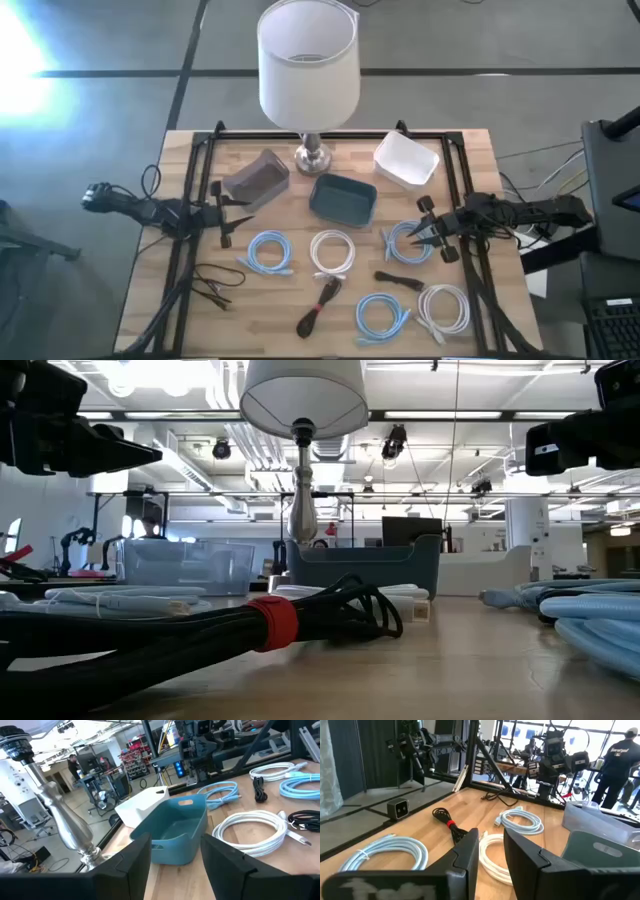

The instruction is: Pick & Place USB Port

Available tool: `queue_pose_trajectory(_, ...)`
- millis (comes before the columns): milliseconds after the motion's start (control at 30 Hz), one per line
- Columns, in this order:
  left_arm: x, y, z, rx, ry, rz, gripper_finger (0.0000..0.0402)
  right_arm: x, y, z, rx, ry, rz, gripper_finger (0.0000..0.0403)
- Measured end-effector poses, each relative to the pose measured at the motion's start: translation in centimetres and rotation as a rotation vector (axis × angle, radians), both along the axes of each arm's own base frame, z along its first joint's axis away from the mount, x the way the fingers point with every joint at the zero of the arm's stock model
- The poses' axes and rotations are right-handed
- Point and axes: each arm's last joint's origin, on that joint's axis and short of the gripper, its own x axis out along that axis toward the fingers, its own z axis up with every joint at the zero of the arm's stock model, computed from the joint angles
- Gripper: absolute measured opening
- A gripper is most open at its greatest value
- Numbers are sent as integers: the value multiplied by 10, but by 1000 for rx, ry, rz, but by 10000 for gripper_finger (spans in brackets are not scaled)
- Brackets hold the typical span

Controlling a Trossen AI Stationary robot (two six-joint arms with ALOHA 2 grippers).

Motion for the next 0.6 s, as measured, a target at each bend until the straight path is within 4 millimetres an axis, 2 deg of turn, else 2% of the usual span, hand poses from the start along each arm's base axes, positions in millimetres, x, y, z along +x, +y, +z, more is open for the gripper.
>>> queue_pose_trajectory(400, 0, 0, 0, 0, 0, 0, 177, 0, 0, 0, 0, 0, 0, 68)
queue_pose_trajectory(600, 0, 0, 0, 0, 0, 0, 177, 0, 0, 0, 0, 0, 0, 74)
